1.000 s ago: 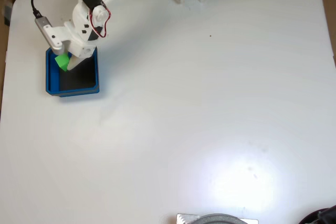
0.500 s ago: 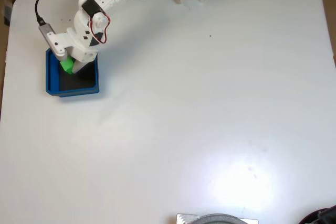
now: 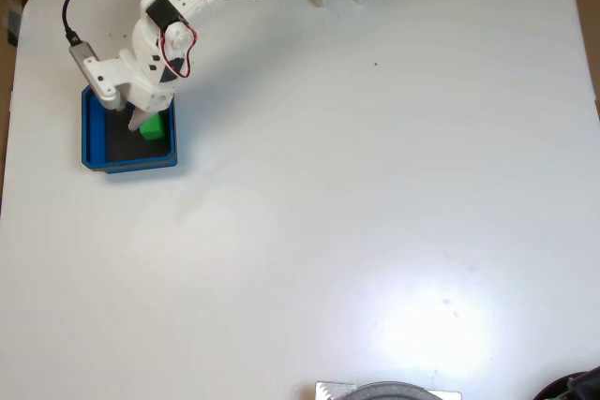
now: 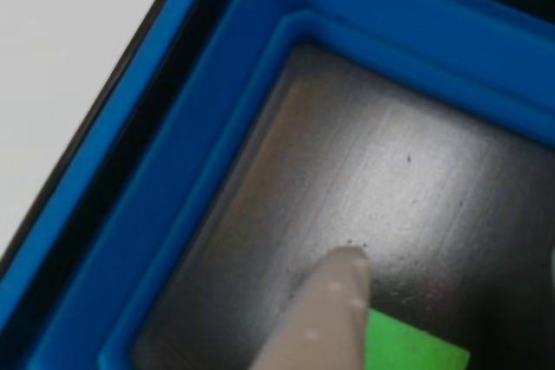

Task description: Pick up green cube and drop it in the blue box

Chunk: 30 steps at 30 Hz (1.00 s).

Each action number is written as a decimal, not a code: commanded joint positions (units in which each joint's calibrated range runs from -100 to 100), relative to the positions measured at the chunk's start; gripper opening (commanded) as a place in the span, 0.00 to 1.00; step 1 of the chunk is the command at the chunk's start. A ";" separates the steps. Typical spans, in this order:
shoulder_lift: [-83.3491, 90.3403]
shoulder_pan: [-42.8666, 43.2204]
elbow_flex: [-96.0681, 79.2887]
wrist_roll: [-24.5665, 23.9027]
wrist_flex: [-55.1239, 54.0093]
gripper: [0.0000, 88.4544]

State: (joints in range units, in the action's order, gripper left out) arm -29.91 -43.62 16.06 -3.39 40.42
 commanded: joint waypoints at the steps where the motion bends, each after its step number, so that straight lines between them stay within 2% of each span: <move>1: 2.07 -0.35 3.87 -0.10 -0.35 0.25; 11: 3.90 -0.35 3.69 0.24 -0.19 0.24; 21: 16.78 -0.12 0.99 -0.10 0.06 0.23; 30: 25.06 -0.35 -0.08 -0.10 0.22 0.08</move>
State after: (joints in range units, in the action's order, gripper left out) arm -11.95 -43.62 15.79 -3.30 40.42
